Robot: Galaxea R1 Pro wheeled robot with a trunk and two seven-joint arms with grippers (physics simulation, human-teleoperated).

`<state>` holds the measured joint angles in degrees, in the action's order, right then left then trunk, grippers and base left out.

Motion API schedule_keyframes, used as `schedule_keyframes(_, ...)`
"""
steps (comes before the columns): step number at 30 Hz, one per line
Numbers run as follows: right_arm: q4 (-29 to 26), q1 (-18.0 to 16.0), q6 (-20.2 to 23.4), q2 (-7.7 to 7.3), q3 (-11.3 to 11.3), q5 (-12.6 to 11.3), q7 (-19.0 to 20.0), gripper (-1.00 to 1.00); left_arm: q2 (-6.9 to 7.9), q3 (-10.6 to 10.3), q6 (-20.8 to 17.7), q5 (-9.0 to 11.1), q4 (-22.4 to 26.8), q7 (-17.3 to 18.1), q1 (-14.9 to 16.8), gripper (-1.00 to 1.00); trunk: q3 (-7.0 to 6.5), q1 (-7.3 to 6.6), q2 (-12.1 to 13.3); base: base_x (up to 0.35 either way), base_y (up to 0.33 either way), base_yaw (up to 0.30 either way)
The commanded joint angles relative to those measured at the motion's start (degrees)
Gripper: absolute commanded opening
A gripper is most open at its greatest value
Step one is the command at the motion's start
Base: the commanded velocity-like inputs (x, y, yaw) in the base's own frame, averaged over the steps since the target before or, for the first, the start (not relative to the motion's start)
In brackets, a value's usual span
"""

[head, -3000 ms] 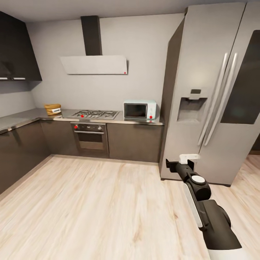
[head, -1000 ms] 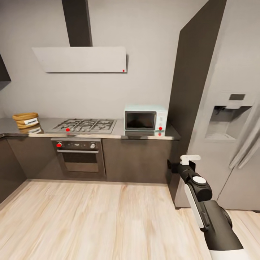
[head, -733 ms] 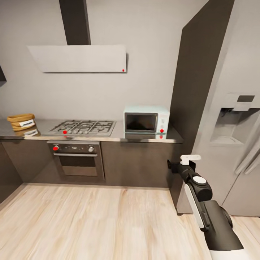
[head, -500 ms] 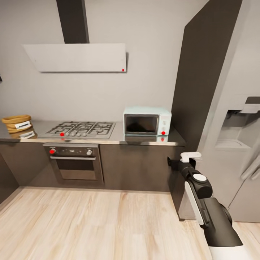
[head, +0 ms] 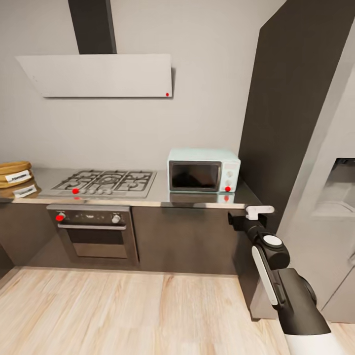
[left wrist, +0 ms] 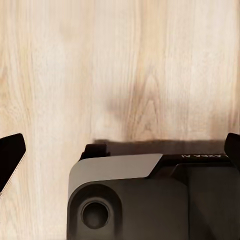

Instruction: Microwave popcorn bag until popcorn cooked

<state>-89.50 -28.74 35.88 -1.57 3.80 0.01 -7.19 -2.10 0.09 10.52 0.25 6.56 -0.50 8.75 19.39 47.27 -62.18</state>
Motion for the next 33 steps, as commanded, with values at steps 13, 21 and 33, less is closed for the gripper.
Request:
schedule_keyframes(13, -0.1, 0.0, 0.3, -0.14, 0.2, 0.0, -0.4, 1.0, -0.01, 0.0, 0.2, 0.1, 0.0, 0.0, 0.0, 1.0, 0.07, 0.04, 0.0, 0.343, 0.0, 0.0)
schedule_keyframes(21, -0.1, 0.0, 0.3, -0.2, 0.2, 0.0, -0.4, 1.0, -0.01, 0.0, 0.2, 0.0, 0.0, 0.0, 0.0, 1.0, 0.07, 0.04, 0.0, 0.279, 0.0, 0.0)
schedule_keyframes(33, -0.1, 0.0, 0.3, -0.18, 0.2, 0.0, -0.4, 1.0, -0.02, 0.1, 0.2, 0.1, 0.0, -0.1, 0.0, 1.0, 0.07, 0.04, 0.0, 0.122, 0.0, 0.0)
